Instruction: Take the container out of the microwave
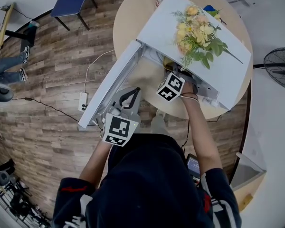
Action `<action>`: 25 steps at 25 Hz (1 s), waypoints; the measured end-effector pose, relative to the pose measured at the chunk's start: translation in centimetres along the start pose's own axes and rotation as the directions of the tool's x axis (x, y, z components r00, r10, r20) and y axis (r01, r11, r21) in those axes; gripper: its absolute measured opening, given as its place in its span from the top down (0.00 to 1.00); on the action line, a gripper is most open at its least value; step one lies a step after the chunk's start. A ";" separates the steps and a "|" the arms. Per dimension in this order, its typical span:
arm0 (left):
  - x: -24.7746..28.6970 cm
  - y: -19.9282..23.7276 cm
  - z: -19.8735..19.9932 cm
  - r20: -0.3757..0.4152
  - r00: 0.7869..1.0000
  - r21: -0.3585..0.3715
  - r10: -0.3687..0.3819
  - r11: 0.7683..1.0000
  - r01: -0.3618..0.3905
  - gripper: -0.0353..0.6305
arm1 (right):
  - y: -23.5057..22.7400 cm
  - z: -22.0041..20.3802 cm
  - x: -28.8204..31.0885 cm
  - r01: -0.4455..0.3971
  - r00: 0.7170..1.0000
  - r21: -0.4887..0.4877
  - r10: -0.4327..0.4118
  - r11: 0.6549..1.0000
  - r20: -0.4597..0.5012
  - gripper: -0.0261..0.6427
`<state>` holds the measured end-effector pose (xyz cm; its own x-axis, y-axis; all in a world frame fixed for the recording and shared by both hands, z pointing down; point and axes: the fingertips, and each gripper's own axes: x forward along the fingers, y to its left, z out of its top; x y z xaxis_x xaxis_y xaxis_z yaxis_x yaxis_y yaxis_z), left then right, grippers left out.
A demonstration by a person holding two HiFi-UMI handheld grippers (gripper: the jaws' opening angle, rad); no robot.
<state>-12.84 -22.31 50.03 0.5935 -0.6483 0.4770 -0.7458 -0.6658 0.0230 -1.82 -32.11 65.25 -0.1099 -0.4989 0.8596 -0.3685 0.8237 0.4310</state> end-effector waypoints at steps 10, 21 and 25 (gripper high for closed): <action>-0.9 0.1 1.2 0.037 0.999 0.003 0.019 1.000 -0.019 0.93 | 2.2 0.4 -1.7 -0.062 0.998 0.015 0.062 0.998 0.014 0.94; -2.1 -0.5 2.1 0.070 0.997 0.015 0.039 0.999 -0.040 0.93 | 6.0 1.5 -5.0 -0.161 0.985 -0.031 0.162 0.987 0.055 0.94; -2.5 -0.5 2.2 0.079 0.995 0.024 0.053 0.998 -0.055 0.93 | 7.0 2.3 -6.9 -0.174 0.981 -0.046 0.177 0.984 0.082 0.94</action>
<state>-13.30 -21.20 46.87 0.5754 -0.7096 0.4067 -0.7698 -0.6378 -0.0239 -5.72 -23.56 61.73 -0.2493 -0.3654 0.8969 -0.3013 0.9094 0.2868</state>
